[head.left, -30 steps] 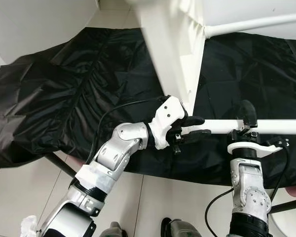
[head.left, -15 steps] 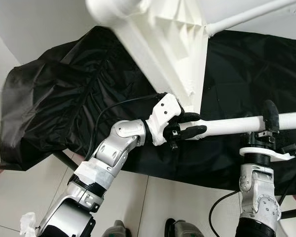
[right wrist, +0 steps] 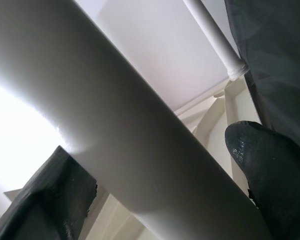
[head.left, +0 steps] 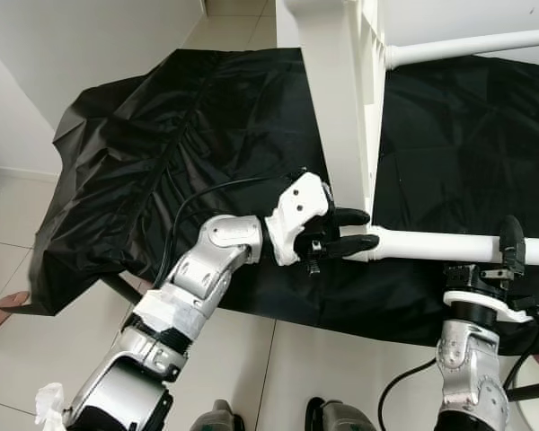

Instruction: Building children table

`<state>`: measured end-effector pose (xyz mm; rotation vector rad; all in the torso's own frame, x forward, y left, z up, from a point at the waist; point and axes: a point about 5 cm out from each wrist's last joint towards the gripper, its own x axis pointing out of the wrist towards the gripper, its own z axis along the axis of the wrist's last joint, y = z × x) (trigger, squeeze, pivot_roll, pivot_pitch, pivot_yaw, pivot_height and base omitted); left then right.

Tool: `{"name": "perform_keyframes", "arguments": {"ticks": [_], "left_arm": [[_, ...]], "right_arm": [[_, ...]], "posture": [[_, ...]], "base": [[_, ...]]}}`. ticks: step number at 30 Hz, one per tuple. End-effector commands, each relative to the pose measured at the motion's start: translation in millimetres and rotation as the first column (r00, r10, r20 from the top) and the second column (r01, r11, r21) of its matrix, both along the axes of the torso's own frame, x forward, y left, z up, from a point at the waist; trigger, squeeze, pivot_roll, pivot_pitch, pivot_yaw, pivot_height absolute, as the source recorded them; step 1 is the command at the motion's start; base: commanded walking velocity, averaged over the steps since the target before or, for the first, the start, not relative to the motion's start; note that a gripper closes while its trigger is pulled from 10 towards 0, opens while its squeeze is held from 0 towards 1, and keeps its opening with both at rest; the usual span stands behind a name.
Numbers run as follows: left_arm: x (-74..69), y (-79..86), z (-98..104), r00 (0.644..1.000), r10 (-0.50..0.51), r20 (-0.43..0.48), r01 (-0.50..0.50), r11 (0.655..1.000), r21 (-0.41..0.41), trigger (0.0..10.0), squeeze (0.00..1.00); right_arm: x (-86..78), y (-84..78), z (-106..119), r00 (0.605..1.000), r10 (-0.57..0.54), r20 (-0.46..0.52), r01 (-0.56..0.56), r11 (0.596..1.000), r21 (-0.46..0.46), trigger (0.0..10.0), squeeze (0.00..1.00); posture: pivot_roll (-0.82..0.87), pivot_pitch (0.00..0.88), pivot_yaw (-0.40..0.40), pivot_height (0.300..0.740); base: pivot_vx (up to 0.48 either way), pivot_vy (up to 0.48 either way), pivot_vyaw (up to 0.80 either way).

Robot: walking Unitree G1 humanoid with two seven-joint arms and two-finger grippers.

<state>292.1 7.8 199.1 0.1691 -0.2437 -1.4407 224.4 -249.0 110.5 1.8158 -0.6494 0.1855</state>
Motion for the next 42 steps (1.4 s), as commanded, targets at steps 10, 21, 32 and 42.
{"name": "perform_keyframes", "arguments": {"ticks": [10, 21, 32, 42], "left_arm": [[2.4, -5.4, -1, 0.992, -0.057, 0.112, 0.052, 0.997, 0.049, 10.0, 0.00], [32.9, -10.2, 31, 0.957, 0.124, 0.263, -0.113, 0.992, -0.058, 10.0, 0.00], [44.4, -13.7, 47, 0.914, 0.103, 0.393, -0.094, 0.995, -0.043, 10.0, 0.00], [47.9, -13.7, 48, 0.907, 0.095, 0.410, -0.086, 0.995, -0.041, 10.0, 0.00]], "right_arm": [[-71.8, 39.7, -88, 0.952, -0.015, -0.306, 0.099, 0.960, 0.262, 10.0, 0.00], [-87.0, 41.4, -96, 0.951, -0.021, -0.308, 0.107, 0.958, 0.264, 10.0, 0.00], [-107.9, 59.0, -88, 0.955, 0.036, -0.295, 0.006, 0.990, 0.140, 10.0, 0.00], [-140.2, 48.9, -78, 0.949, -0.056, -0.310, 0.027, 0.995, -0.096, 10.0, 0.00]], "posture": [[0.00, 0.101, 0.092, 0.740], [-0.01, 0.111, 0.106, 0.740], [-0.02, 0.124, 0.124, 0.740], [-0.04, 0.126, 0.132, 0.740]], "base": [[0.000, 0.000, 0.00], [0.000, 0.000, 0.00], [0.000, 0.000, 0.00], [0.000, 0.000, 0.00]]}}
